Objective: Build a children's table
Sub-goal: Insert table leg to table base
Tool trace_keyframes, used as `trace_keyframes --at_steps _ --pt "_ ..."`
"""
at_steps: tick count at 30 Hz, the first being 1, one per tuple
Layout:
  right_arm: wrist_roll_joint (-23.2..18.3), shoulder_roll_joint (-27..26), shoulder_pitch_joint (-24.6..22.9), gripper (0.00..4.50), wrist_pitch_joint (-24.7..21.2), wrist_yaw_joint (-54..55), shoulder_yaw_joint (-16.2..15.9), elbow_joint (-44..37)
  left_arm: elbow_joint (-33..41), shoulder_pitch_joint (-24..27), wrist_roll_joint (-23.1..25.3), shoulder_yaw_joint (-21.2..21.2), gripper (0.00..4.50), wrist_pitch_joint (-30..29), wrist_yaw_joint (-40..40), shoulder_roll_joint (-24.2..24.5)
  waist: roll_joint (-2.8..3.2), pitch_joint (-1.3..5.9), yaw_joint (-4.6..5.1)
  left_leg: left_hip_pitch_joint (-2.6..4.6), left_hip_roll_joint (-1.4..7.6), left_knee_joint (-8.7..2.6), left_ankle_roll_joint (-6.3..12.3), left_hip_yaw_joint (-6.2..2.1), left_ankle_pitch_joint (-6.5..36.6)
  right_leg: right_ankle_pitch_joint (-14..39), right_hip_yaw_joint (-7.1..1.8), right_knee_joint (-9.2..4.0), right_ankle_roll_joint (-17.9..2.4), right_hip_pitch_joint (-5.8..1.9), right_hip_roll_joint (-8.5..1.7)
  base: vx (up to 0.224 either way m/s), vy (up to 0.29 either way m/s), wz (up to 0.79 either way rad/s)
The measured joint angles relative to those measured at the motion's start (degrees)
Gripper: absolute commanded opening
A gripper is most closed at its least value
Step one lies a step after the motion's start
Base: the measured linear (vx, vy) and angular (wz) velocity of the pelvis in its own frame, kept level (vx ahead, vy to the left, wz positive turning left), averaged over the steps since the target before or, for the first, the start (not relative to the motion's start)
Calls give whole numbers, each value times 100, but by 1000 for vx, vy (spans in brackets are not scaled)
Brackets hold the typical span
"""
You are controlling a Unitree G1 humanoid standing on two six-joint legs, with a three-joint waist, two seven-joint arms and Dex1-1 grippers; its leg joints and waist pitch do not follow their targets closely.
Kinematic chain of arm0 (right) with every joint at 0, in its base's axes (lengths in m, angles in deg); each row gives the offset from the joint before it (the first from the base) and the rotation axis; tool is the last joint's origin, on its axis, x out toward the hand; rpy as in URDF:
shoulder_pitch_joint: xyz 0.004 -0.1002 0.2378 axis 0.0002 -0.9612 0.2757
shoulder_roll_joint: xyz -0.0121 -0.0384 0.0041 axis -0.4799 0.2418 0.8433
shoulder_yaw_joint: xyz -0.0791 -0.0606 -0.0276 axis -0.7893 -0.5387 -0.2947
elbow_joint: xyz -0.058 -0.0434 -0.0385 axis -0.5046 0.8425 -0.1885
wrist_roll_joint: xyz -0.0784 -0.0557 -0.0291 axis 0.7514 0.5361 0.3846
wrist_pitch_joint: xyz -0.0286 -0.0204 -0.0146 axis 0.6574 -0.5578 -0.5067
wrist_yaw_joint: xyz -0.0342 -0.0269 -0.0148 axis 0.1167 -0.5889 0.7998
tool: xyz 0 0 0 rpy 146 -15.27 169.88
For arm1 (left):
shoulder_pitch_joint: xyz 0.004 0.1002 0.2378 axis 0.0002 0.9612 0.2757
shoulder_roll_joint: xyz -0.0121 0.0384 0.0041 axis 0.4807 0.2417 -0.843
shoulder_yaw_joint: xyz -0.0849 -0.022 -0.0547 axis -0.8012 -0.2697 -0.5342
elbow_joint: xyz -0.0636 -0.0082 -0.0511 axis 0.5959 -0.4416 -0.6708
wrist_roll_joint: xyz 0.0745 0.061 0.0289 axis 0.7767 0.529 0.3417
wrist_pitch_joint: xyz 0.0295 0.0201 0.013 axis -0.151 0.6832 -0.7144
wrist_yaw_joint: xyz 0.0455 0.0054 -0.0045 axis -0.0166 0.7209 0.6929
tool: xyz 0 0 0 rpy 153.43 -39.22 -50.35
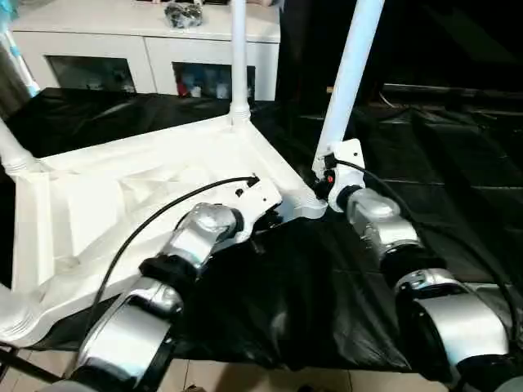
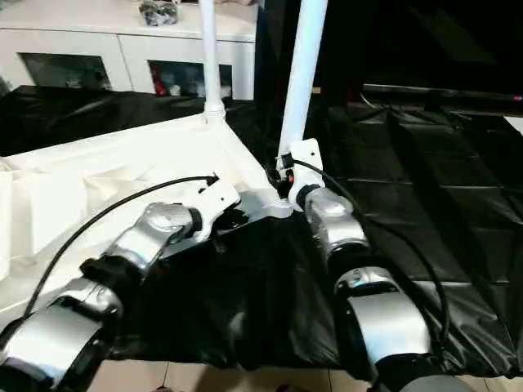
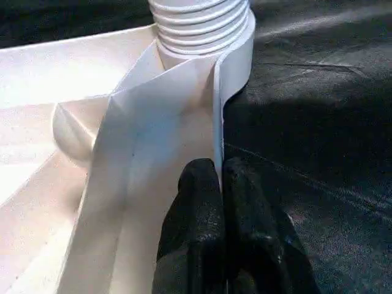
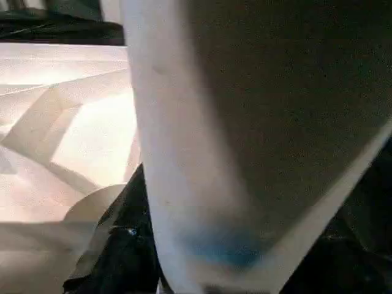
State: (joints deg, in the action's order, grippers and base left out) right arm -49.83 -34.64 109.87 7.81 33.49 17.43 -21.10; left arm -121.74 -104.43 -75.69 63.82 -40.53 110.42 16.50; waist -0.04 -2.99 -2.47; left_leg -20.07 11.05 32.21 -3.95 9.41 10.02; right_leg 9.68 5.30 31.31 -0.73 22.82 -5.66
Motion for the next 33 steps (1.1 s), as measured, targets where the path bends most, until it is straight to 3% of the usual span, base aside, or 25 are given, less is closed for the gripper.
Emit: trace_keyframes --at_steps 6,16,20,25,33 --pt "34 178 11 188 -68 -1432 -193 -68 532 368 -197 -2 0 216 967 556 -28 19 11 24 24 -25 -2 14 1 -14 3 103 -18 20 7 0 0 0" --pt "10 650 -391 188 -55 -3275 -394 -690 990 646 -385 46 0 309 1841 850 -48 79 -180 82 87 -35 -83 54 48 -6 14 257 -42 27 40 30 -15 1" --pt "-36 901 -725 188 -55 -4127 -615 -1300 1109 713 -457 121 0 416 2298 962 -76 104 -281 97 94 -40 -128 53 79 49 16 284 -47 23 44 29 -8 1" --pt "-50 1037 -1248 188 -50 -4516 -816 -2140 1142 762 -491 187 0 550 2687 1074 -122 132 -321 105 91 -37 -146 52 91 56 11 271 -44 3 41 0 0 0" --pt "-169 1087 -1803 188 -58 -4656 -818 -2853 1209 848 -522 212 0 652 2954 1139 -126 138 -373 112 91 -35 -151 45 91 66 -2 272 -28 -19 39 0 0 0"
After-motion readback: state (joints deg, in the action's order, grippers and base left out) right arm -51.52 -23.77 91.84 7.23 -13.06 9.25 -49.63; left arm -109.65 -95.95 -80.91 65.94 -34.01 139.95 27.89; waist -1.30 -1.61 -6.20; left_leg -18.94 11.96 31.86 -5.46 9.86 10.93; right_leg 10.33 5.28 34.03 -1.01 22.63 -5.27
